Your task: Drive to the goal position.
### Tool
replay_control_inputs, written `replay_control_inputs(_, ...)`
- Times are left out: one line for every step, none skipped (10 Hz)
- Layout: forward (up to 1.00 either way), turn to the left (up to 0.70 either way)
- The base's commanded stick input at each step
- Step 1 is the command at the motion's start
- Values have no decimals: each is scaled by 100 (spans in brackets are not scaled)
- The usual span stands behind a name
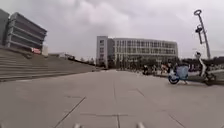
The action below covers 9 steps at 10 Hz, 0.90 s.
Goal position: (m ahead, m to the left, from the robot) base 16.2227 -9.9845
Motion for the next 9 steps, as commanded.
replay_control_inputs(50, 0)
replay_control_inputs(50, 0)
replay_control_inputs(50, 0)
replay_control_inputs(50, 0)
replay_control_inputs(50, 0)
replay_control_inputs(50, 0)
replay_control_inputs(50, 0)
replay_control_inputs(50, 0)
replay_control_inputs(50, 0)
